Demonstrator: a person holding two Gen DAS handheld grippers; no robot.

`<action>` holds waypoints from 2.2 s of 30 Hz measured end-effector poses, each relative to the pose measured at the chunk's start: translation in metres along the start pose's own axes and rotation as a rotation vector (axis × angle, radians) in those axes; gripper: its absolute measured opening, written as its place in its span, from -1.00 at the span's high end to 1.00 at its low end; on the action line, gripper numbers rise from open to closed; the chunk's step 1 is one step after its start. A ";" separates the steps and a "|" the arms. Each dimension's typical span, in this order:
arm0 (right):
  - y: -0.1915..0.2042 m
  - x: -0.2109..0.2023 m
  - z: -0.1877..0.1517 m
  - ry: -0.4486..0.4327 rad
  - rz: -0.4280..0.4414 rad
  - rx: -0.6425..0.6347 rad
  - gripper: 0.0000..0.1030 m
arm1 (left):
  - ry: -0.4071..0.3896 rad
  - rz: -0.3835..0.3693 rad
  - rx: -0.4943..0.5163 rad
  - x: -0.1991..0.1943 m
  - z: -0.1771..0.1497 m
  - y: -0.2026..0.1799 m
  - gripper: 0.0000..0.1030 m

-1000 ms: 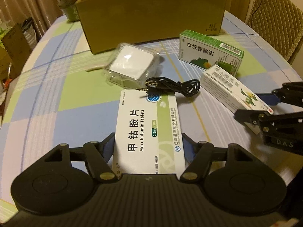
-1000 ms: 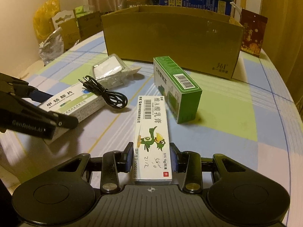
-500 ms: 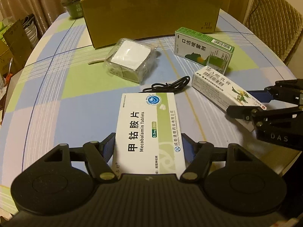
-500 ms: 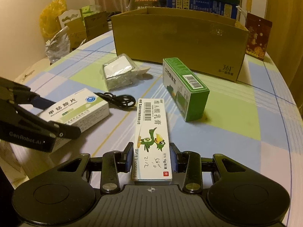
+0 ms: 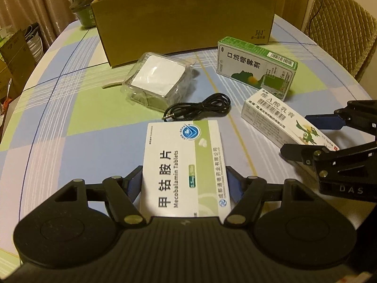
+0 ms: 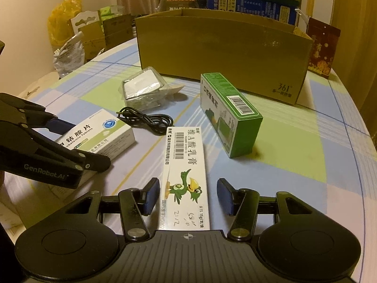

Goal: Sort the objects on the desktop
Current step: 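Carry both medicine boxes over the cardboard box with both tools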

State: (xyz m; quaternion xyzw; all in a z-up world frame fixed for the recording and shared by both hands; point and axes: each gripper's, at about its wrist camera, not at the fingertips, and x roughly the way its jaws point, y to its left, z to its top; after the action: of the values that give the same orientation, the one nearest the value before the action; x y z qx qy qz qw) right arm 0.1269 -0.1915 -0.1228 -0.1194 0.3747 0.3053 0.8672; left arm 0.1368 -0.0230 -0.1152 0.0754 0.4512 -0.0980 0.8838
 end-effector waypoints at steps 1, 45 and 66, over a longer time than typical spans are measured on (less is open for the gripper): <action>0.000 0.001 0.000 0.001 0.003 -0.002 0.00 | -0.002 -0.003 -0.002 0.001 0.000 0.001 -0.32; -0.001 -0.050 -0.008 -0.087 -0.055 0.101 0.31 | -0.069 -0.011 -0.042 -0.055 0.008 -0.019 -0.29; -0.025 -0.114 0.033 -0.121 -0.130 0.200 0.31 | -0.137 -0.030 -0.042 -0.095 0.043 -0.028 -0.29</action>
State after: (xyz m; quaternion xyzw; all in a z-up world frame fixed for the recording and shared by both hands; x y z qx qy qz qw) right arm 0.1001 -0.2468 -0.0183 -0.0376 0.3417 0.2161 0.9139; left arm 0.1096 -0.0494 -0.0138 0.0432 0.3927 -0.1064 0.9125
